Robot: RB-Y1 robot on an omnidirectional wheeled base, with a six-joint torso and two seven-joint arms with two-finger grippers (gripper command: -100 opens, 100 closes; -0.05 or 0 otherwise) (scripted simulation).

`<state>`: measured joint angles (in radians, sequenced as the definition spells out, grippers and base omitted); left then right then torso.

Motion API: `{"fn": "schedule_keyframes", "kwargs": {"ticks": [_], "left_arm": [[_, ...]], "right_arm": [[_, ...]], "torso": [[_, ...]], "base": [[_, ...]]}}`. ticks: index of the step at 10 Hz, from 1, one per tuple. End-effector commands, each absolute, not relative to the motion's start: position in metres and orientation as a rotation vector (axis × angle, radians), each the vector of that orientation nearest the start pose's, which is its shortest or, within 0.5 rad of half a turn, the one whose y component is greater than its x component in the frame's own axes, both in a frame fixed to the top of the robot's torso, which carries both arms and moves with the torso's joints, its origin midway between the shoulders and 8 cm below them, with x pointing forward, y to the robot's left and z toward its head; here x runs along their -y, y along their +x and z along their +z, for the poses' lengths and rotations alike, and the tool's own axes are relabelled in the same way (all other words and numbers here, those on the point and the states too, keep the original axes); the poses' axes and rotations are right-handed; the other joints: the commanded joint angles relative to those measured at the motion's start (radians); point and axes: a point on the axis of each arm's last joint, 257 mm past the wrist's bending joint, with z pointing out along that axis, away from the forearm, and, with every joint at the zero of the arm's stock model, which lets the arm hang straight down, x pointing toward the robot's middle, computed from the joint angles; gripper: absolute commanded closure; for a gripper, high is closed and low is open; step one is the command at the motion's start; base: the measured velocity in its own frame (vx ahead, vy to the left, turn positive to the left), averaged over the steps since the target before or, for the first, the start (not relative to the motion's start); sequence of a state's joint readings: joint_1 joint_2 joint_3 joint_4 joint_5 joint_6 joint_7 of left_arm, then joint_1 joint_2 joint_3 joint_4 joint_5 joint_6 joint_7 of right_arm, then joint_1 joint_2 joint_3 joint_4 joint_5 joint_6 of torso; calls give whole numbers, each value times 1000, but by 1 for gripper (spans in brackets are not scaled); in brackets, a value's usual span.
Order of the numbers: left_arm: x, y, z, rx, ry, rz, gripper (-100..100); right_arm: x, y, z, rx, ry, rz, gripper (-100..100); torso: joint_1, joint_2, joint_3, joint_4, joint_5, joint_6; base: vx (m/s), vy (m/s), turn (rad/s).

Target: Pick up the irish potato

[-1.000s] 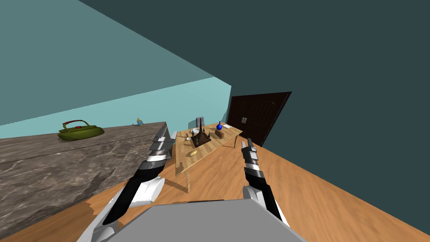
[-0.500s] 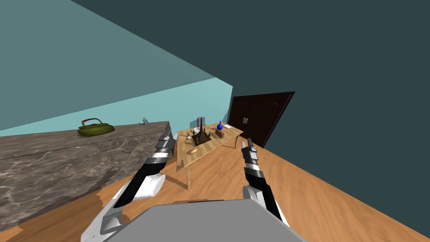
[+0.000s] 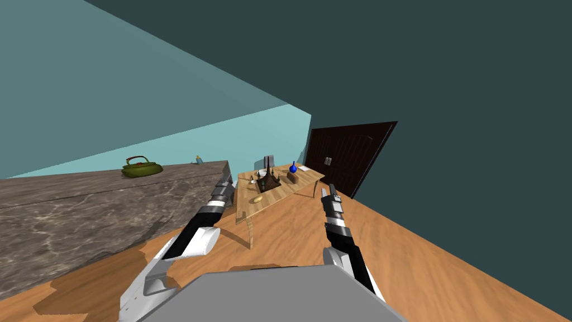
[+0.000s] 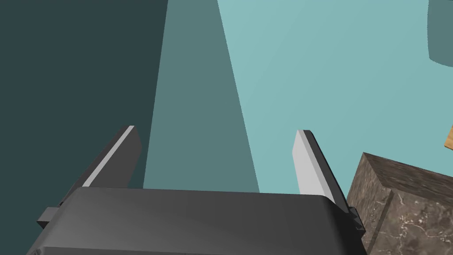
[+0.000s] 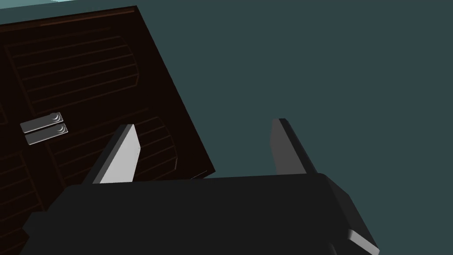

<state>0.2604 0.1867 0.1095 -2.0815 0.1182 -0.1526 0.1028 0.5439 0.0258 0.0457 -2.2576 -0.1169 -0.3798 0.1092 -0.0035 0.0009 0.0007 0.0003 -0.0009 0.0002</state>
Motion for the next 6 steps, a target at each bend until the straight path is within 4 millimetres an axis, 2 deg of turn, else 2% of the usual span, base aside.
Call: {"fn": "schedule_keyframes", "kwargs": {"ticks": [1,2,4,5,6], "left_arm": [[-329,457,-58,-885,-958,-1279,-100],[-329,458,-61,-891,-966,-1275,-100],[-348,473,-91,-936,-1058,-1221,-100],[-349,474,-95,-947,-1072,-1214,-100],[-359,480,-109,-961,-1113,-1190,-100]], "right_arm": [[286,363,-26,-683,857,1265,0],[287,363,-26,-683,857,1265,0],[286,363,-26,-683,857,1265,0],[286,363,-26,-683,857,1265,0],[286,363,-26,-683,857,1265,0]], "torso": [[0,0,0,0,0,0],[0,0,0,0,0,0],[-1,-1,-1,0,0,0],[-2,-1,-1,0,0,0],[-2,-1,-1,0,-1,0]], "base": [[-17,-55,68],[-16,-51,40],[-8,-78,79],[-3,-81,52],[8,-80,68]]}}
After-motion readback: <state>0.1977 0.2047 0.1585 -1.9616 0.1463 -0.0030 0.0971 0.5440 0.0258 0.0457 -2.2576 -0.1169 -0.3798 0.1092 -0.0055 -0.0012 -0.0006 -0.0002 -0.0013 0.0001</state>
